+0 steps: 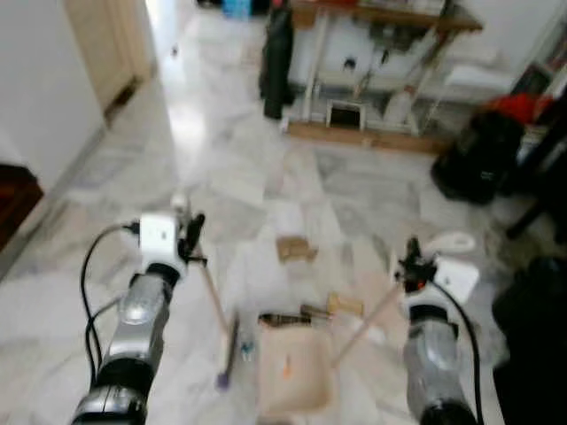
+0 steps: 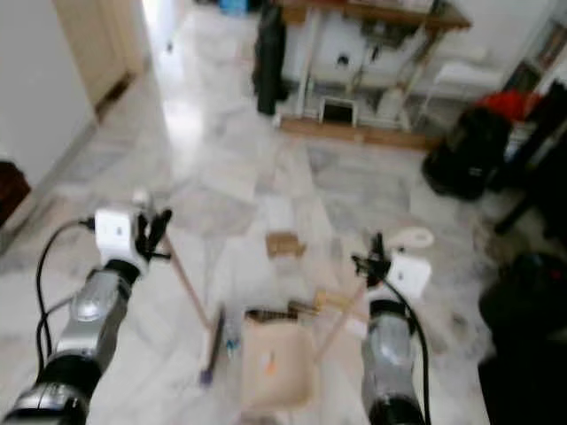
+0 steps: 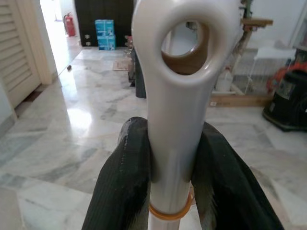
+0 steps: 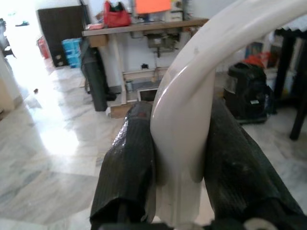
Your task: Sweep floor
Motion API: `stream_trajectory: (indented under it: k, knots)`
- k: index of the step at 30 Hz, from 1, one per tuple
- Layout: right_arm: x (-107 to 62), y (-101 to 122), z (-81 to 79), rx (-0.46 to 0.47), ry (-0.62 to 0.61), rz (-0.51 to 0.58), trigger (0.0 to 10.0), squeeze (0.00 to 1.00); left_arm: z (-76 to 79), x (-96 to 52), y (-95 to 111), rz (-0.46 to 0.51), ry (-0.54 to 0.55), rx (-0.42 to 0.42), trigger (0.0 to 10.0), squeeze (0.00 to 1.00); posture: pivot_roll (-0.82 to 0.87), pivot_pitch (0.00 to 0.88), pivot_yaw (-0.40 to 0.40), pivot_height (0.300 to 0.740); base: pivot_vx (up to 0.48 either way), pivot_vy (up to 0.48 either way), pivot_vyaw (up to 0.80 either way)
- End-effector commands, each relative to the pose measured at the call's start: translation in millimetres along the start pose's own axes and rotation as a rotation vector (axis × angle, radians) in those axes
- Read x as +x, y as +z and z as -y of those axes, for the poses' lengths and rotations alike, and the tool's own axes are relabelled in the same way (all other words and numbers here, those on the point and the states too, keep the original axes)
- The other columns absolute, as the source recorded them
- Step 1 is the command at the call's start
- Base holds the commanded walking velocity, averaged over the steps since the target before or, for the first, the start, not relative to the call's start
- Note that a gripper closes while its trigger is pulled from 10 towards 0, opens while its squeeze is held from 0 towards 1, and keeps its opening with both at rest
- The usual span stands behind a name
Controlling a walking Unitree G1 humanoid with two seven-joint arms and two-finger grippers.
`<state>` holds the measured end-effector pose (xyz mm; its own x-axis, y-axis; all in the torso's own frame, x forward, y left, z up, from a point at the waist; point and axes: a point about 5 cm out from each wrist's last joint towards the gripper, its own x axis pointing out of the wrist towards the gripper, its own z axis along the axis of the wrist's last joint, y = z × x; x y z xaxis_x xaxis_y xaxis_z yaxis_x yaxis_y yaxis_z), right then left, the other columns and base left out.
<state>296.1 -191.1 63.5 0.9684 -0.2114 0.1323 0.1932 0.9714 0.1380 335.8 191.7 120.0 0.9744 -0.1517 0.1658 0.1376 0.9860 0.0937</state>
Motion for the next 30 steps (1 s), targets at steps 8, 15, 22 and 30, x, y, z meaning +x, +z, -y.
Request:
stream_trajectory:
  k: [8,15,22,30]
  knots:
    - [2.6,5.4,8.5,-0.013,-0.021,0.024,10.0,0.0,6.9,3.9,8.0,0.037,-0.023,0.001,10.0,0.0,0.16,0.077,-0.072,0.74,0.0,0.0,0.0]
    - [2.8,6.4,8.9,-0.011,-0.023,0.029,10.0,0.0,6.6,4.5,8.9,0.04,-0.024,0.006,10.0,0.0,0.16,0.07,-0.07,0.74,0.0,0.0,0.0]
    - [2.0,5.3,8.1,-0.01,-0.021,0.025,10.0,0.0,5.2,4.7,10.1,0.044,-0.026,0.012,10.0,0.0,0.17,0.064,-0.069,0.74,0.237,0.0,0.0]
    - [1.6,4.7,7.2,-0.009,-0.019,0.025,10.0,0.0,5.4,4.3,10.1,0.047,-0.029,0.013,10.0,0.0,0.17,0.059,-0.069,0.74,0.304,0.0,0.0]
